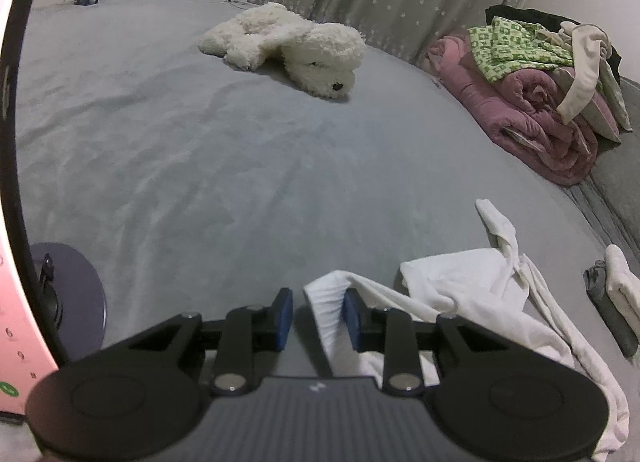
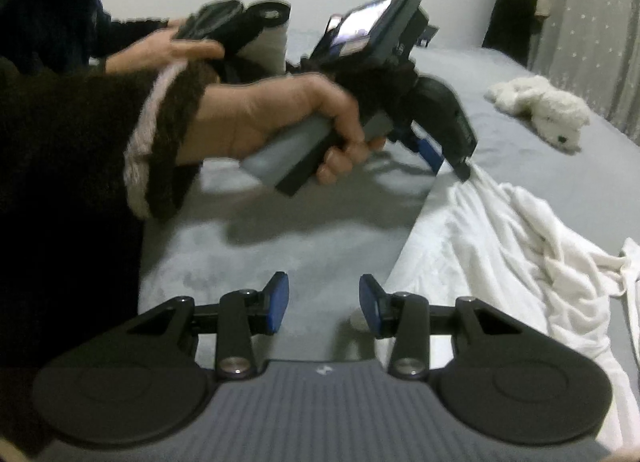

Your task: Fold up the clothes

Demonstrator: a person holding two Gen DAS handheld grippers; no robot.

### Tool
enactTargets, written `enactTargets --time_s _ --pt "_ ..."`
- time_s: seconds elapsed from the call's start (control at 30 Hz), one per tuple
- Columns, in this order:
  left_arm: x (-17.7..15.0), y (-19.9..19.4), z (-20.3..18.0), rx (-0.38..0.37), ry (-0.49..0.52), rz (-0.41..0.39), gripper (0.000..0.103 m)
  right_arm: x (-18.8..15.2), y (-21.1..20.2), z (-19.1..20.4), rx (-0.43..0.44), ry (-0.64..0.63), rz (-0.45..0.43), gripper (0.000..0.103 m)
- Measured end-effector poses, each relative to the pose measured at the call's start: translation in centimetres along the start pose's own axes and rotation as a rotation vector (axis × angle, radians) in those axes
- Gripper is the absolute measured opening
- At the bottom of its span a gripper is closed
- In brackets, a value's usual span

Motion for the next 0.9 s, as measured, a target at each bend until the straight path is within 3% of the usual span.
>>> enactTargets --time_s 0.23,0.3,0.57,0.9 --pt "0.9 -0.4 0.8 -0.033 -0.040 0.029 0.041 -2.2 0.9 -1.6 -0.047 0.032 0.068 0.042" --pt "1.0 -0.3 1.0 -0.044 -0.052 0.037 0.041 -2.8 1.1 -1.8 -0.057 0.033 0.078 0.029" --pt "0.8 0.0 0.9 -0.053 -0.032 0.036 0.040 -2.6 0.2 -0.9 -0.133 -0.055 0.035 0.030" --pt "0.7 0.0 0.7 -0.063 -0.008 0.020 0.038 -1.3 -0.3 -0.1 -0.064 -0.084 -0.015 0.030"
Point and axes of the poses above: each gripper's, at about its wrist camera, not at the fingertips, and y roughly the way its jaws point, z to its left, x to its top, the point moved 5 cm from there along y, roughly the way its jaws point, and after that the axes turned 15 degrees about -y, right-handed, at the moved point
